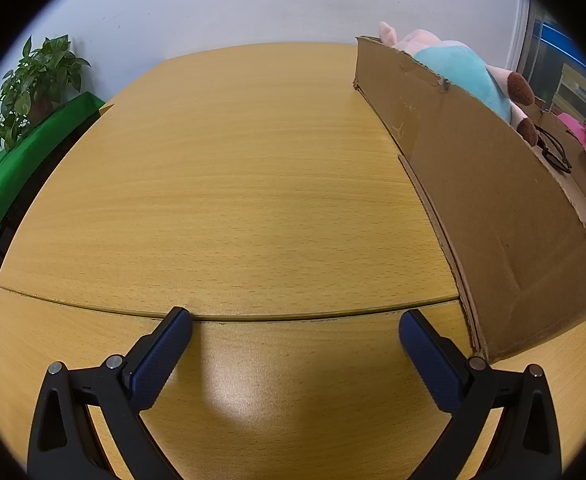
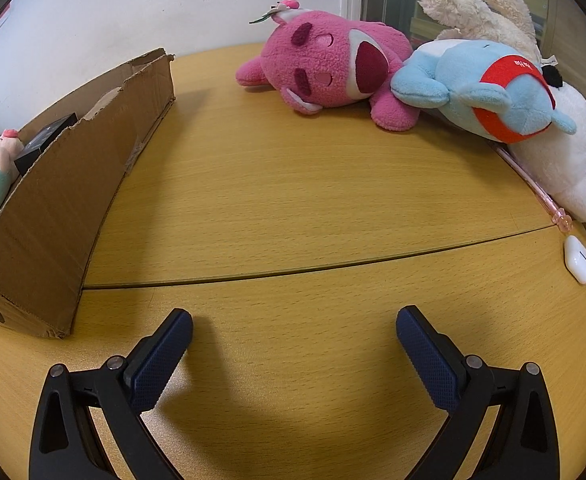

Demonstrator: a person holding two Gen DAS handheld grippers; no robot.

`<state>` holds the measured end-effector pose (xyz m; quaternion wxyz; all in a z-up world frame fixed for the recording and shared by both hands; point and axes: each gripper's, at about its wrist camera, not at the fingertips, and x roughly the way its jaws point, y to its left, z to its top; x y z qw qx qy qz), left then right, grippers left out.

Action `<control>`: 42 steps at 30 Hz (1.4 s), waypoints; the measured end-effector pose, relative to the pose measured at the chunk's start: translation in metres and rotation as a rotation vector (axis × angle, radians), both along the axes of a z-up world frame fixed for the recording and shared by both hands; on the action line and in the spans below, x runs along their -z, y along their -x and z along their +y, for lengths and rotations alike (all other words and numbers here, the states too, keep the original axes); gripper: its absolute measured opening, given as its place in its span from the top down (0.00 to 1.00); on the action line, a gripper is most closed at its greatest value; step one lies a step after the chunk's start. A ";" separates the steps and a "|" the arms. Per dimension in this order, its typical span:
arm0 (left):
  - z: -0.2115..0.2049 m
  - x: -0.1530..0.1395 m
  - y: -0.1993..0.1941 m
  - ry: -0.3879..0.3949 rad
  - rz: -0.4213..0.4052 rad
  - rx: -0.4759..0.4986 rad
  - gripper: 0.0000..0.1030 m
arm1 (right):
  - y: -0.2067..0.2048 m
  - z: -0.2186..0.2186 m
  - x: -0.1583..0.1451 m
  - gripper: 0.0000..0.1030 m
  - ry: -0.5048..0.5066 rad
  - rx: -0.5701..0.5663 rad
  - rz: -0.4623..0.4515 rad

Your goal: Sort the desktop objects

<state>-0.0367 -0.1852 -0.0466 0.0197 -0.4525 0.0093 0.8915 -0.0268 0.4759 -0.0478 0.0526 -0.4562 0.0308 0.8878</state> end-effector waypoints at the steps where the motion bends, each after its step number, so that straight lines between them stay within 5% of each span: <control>1: 0.001 0.000 0.000 0.000 0.000 -0.001 0.00 | 0.000 0.000 0.000 0.00 0.000 0.000 0.000; 42: 0.002 0.002 -0.002 0.001 0.001 0.026 0.00 | -0.005 -0.001 -0.003 0.00 0.001 0.005 0.002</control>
